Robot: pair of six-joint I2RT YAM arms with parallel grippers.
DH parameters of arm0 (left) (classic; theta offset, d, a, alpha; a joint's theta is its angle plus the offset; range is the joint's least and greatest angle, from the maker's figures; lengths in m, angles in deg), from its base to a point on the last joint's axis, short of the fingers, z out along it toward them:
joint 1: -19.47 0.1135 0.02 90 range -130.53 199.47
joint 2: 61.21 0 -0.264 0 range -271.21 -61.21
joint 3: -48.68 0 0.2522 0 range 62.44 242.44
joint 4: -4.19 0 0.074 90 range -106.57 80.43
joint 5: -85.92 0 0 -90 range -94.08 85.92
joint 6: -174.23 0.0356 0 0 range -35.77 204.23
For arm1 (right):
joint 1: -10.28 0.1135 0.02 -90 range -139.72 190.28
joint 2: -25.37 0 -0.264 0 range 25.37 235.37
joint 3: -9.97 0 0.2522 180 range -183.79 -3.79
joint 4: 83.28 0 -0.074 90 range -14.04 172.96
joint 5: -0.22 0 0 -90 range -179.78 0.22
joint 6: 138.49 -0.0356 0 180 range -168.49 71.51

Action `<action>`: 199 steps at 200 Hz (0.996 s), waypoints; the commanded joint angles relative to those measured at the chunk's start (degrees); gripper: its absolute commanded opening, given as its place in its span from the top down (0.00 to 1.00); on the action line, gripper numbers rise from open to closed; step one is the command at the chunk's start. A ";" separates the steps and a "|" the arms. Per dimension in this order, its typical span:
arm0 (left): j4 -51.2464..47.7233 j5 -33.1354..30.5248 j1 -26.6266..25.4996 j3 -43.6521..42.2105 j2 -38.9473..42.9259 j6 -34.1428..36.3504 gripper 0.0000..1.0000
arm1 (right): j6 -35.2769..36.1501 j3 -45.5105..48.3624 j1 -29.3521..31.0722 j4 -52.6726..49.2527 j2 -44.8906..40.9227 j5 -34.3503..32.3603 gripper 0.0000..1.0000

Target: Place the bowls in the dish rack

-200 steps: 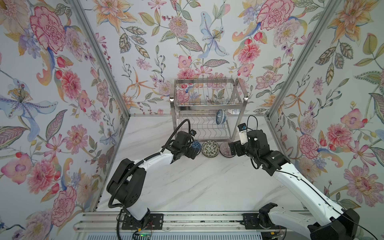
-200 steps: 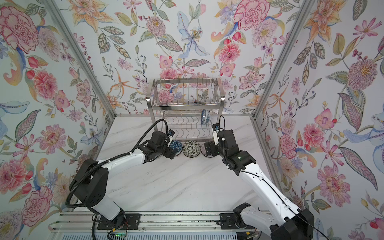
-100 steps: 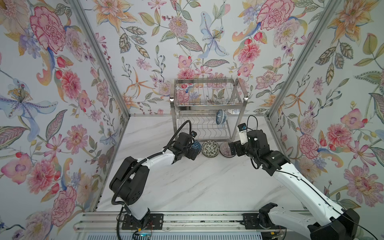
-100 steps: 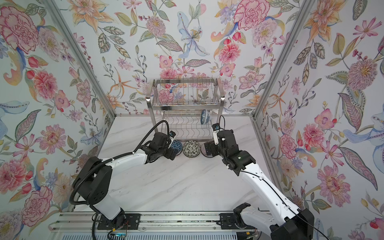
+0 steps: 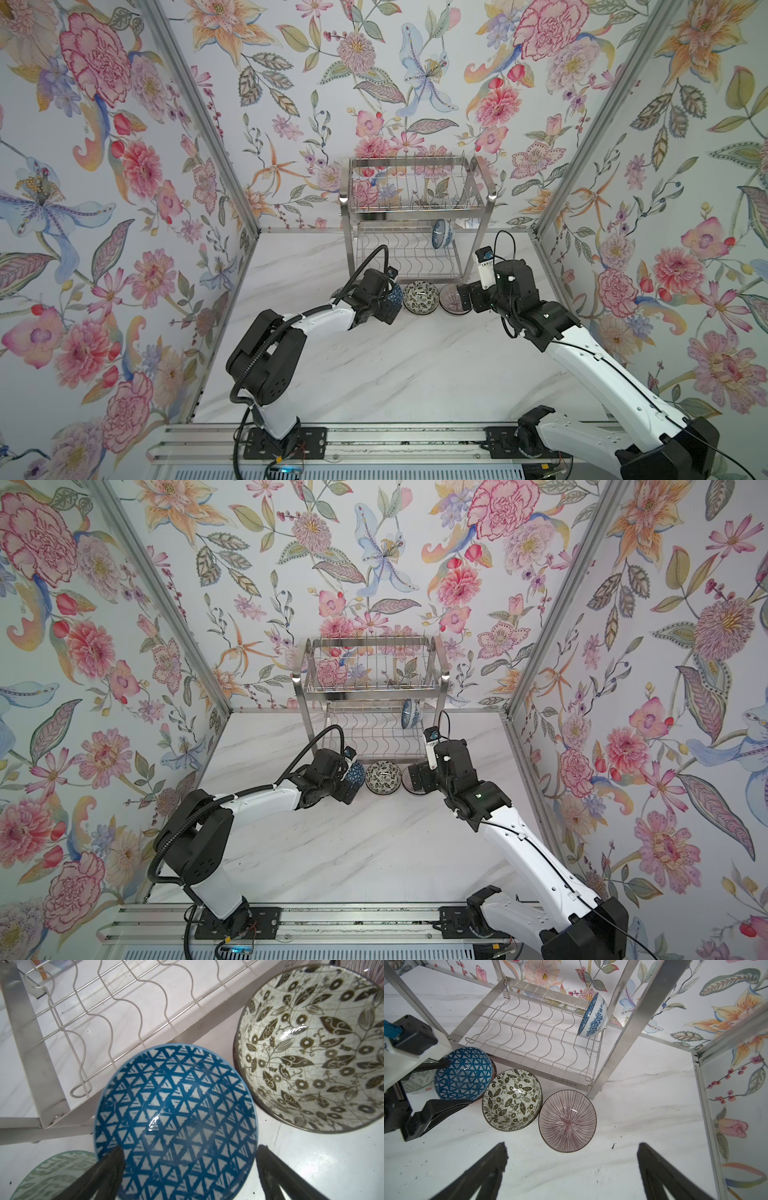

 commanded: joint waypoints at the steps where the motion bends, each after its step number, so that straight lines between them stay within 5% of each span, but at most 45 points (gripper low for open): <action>1: -2.14 -3.48 -0.39 0.65 1.77 1.32 0.01 | -0.36 0.82 -0.19 0.37 -1.09 -1.13 0.01; 113: 0.17 -1.41 5.08 2.43 0.95 0.14 0.08 | -0.36 0.74 -0.17 0.44 -0.93 -0.75 0.01; 199: 1.50 0.85 6.94 5.11 -3.95 0.29 0.51 | -0.36 0.65 -0.15 0.41 -0.75 -0.75 0.01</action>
